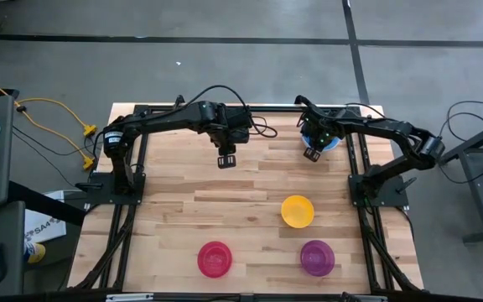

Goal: Nest bowls inside each other
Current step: Stack the blue bowl on top of the white bowl, then stack the yellow bowl on top of the blue bowl

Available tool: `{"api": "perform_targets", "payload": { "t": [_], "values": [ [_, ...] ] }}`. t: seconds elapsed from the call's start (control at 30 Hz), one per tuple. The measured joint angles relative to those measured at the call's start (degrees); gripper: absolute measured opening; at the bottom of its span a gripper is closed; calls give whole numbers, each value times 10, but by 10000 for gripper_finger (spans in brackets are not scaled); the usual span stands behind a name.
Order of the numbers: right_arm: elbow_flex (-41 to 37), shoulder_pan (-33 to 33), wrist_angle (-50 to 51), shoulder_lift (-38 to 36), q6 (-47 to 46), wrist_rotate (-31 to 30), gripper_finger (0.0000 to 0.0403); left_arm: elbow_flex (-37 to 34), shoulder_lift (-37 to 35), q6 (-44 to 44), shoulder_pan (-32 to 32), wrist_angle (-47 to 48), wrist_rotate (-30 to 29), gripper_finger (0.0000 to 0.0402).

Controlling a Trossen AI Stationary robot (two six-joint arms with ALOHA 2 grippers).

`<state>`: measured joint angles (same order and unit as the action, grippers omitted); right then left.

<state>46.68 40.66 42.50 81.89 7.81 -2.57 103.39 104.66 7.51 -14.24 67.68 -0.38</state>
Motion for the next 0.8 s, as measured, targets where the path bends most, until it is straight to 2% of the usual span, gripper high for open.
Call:
{"api": "perform_targets", "payload": {
  "t": [0.3, 0.8],
  "values": [
    [0, 0, 0, 0, 0, 0, 35, 0, 0, 0, 0, 1, 0, 58],
    [0, 0, -1, 0, 13, -5, 124, 0, 0, 2, 0, 2, 0, 58]
  ]
}}
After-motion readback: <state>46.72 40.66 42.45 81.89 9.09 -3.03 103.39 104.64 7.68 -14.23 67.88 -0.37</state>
